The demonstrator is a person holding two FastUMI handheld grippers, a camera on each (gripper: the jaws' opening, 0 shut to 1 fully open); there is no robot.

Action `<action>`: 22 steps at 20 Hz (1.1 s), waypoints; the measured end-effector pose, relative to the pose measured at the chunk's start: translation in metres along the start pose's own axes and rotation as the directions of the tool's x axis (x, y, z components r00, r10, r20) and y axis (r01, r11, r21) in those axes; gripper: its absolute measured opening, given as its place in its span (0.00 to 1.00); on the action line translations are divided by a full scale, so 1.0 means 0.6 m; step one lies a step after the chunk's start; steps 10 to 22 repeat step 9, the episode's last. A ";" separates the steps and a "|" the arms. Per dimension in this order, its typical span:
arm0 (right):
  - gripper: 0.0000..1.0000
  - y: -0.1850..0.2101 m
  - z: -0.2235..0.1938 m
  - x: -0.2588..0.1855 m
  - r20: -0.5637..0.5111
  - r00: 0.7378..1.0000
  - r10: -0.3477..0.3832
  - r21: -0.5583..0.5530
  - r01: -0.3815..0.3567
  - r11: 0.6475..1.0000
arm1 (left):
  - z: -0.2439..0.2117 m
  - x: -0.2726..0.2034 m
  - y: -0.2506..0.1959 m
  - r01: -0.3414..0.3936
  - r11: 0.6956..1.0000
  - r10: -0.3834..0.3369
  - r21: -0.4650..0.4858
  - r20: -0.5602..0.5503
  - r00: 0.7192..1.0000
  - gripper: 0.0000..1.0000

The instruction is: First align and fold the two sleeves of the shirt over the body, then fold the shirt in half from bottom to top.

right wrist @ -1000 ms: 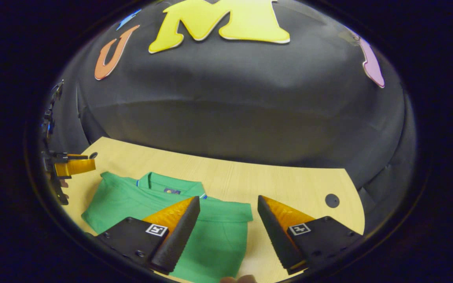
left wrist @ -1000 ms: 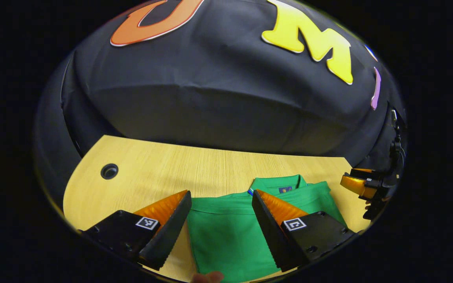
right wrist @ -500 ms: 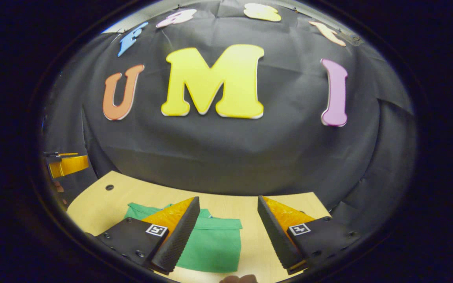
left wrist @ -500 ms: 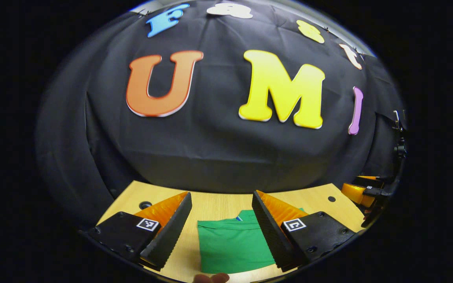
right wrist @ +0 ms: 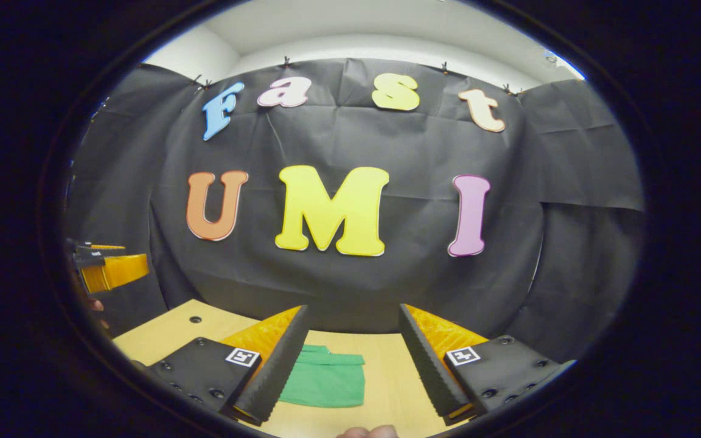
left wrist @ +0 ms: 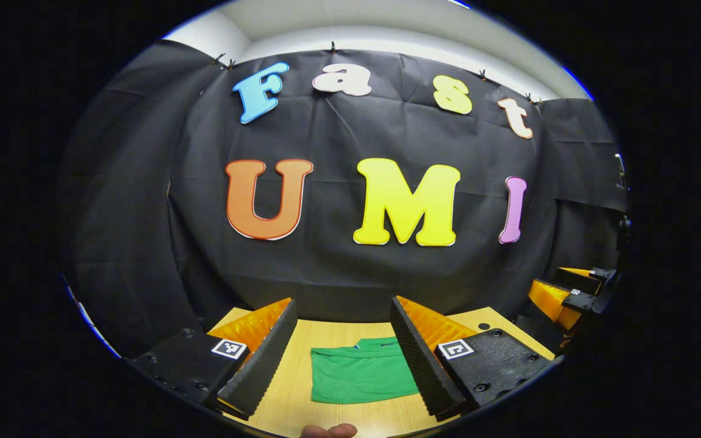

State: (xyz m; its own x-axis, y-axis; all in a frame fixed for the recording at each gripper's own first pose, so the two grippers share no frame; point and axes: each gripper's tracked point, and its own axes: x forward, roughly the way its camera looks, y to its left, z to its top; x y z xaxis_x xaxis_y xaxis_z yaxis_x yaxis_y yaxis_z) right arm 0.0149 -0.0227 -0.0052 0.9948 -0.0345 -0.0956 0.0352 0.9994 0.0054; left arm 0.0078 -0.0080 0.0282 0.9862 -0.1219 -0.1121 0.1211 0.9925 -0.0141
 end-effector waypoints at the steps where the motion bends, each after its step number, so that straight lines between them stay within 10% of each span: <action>1: 0.95 0.003 -0.003 -0.019 0.001 1.000 0.001 -0.008 -0.001 1.000 | 0.004 -0.019 -0.008 0.006 1.000 -0.006 0.006 0.010 1.000 0.98; 22: 0.93 0.049 0.003 -0.110 0.059 0.998 0.022 -0.032 -0.020 0.999 | -0.005 -0.097 -0.019 -0.018 1.000 0.017 0.019 0.041 0.999 0.98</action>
